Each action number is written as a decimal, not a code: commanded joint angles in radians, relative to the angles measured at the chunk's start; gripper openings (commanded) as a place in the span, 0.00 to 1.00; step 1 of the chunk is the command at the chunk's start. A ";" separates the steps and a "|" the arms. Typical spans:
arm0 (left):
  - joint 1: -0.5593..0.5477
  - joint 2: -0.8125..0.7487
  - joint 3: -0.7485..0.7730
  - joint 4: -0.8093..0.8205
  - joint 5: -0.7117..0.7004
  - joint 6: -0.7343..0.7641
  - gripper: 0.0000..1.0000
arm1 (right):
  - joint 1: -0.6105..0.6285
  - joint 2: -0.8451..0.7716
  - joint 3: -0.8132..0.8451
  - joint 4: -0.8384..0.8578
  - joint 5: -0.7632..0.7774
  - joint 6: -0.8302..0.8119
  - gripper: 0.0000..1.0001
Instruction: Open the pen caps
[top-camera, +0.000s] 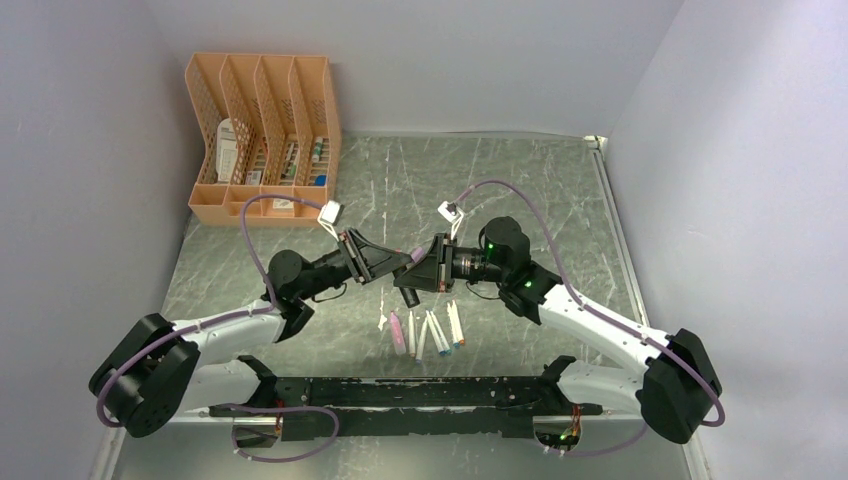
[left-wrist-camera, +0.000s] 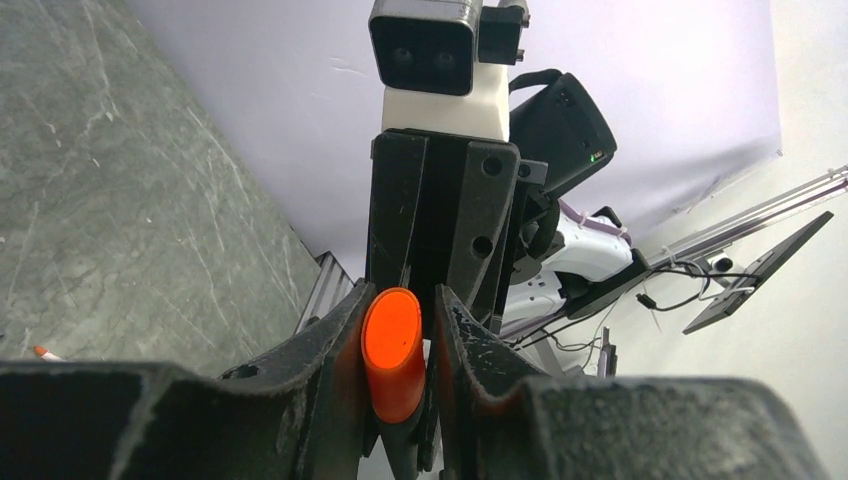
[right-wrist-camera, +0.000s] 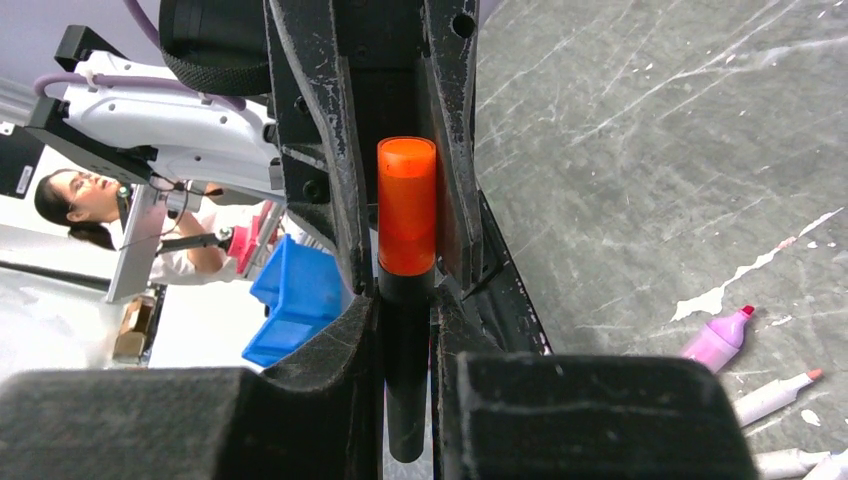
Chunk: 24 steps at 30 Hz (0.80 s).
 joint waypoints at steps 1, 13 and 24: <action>-0.013 -0.003 0.028 -0.004 0.018 0.030 0.38 | -0.009 0.007 0.019 0.033 0.006 -0.004 0.00; -0.013 0.042 0.056 0.005 -0.003 0.049 0.07 | -0.010 -0.001 -0.021 0.033 -0.021 0.004 0.00; 0.268 0.245 0.347 0.060 0.046 0.035 0.07 | 0.140 -0.215 -0.318 0.004 0.081 0.140 0.00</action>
